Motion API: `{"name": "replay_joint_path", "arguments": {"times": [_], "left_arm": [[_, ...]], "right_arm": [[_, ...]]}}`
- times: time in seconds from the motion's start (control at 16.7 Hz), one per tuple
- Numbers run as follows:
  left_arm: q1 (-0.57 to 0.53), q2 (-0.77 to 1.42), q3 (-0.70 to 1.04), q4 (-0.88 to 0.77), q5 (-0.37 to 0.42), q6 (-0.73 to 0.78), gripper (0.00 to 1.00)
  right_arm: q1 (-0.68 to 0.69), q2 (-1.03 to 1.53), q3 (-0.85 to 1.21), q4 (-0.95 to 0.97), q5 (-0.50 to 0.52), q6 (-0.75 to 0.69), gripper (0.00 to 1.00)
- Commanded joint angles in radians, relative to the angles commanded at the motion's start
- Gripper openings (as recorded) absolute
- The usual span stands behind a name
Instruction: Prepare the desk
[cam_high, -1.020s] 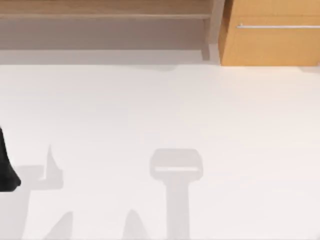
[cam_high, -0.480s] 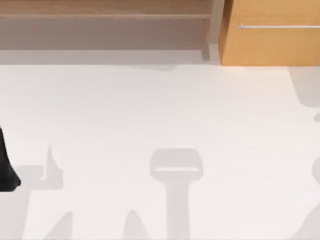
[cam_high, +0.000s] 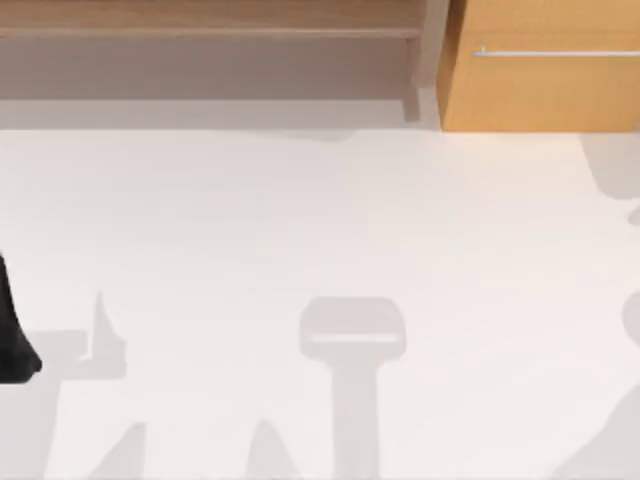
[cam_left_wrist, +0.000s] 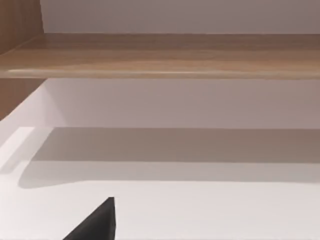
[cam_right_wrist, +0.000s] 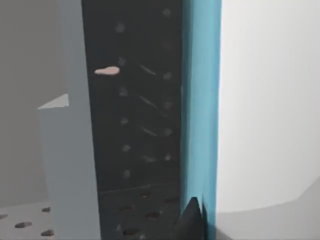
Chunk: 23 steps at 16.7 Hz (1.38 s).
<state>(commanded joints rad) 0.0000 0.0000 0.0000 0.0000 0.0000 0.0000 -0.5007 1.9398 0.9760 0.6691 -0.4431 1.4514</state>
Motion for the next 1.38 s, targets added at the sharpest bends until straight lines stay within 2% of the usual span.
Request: {"name": "replay_joint_path", "arguments": {"times": [0.36, 1.14, 1.38], "left_arm": [[0.0, 0.0, 0.0, 0.0, 0.0, 0.0, 1.0], [0.0, 0.0, 0.0, 0.0, 0.0, 0.0, 1.0], [0.0, 0.0, 0.0, 0.0, 0.0, 0.0, 1.0]], "right_arm": [[0.014, 0.031, 0.039, -0.005, 0.013, 0.002, 0.0], [0.014, 0.031, 0.039, -0.005, 0.013, 0.002, 0.98], [0.014, 0.031, 0.039, -0.005, 0.013, 0.002, 1.0]]}}
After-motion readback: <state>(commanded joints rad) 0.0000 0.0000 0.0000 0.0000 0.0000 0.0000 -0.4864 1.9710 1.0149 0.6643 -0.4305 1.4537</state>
